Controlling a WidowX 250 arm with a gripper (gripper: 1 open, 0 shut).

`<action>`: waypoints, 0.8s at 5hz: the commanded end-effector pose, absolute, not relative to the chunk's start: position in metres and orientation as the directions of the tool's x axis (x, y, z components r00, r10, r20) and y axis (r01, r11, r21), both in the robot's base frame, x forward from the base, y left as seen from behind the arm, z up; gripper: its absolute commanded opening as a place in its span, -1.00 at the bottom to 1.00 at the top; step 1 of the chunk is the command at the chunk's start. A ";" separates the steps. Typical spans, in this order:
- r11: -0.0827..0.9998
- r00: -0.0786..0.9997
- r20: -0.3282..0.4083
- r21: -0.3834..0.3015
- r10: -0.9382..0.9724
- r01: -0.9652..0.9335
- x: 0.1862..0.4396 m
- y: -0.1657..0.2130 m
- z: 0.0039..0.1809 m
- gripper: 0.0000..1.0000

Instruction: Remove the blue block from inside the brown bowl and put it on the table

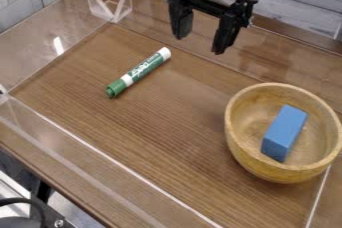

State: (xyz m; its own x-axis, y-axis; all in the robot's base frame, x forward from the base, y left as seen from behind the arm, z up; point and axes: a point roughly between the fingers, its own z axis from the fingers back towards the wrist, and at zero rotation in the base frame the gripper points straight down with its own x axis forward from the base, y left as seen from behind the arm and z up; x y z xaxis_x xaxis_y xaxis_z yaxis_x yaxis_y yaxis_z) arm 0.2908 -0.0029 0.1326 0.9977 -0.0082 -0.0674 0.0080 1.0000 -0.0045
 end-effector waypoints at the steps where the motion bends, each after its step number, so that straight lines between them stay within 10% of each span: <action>1: 1.000 0.997 -0.080 -0.011 0.002 -0.003 0.288 -0.012 0.126 1.00; 4: 0.999 1.000 -0.017 -0.048 0.023 -0.024 0.279 -0.074 0.127 1.00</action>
